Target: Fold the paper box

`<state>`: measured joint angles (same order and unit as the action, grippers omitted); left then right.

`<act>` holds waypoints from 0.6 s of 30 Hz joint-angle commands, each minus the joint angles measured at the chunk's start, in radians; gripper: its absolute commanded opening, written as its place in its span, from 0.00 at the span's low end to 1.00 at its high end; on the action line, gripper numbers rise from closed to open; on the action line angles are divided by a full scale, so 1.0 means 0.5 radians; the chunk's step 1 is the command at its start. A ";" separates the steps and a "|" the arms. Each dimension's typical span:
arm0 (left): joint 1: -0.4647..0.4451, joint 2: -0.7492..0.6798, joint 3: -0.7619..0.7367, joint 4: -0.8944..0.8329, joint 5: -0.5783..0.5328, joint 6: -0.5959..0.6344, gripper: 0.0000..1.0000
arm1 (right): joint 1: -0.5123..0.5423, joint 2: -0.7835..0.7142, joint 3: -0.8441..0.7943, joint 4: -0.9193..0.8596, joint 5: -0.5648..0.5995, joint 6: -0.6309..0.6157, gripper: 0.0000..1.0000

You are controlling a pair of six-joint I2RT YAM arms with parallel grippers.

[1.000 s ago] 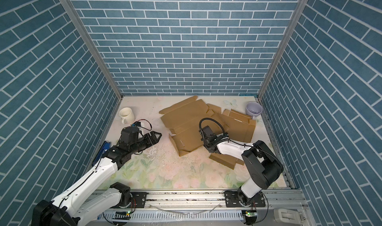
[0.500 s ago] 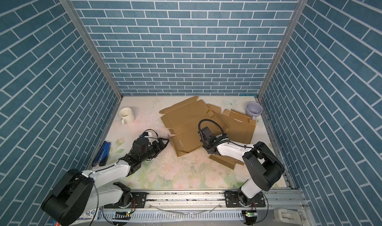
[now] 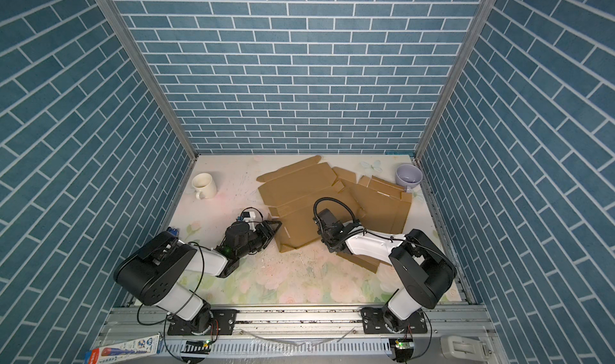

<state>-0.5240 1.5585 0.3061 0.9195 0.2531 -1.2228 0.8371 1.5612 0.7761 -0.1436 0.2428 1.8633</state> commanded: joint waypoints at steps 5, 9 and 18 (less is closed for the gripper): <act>-0.101 -0.380 0.308 -0.947 -0.158 0.370 0.71 | 0.102 0.049 0.046 -0.043 0.100 0.185 0.09; -0.106 -0.342 0.396 -1.189 -0.209 0.446 0.71 | 0.127 0.107 0.079 0.016 0.091 0.194 0.09; -0.108 -0.686 0.588 -1.801 -0.272 0.676 0.71 | 0.137 0.099 0.014 0.042 0.105 0.200 0.10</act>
<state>-0.5747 1.3418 0.5236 0.2367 0.1711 -0.9852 0.8989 1.6066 0.7898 -0.1177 0.2703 1.9114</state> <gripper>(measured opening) 0.700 0.098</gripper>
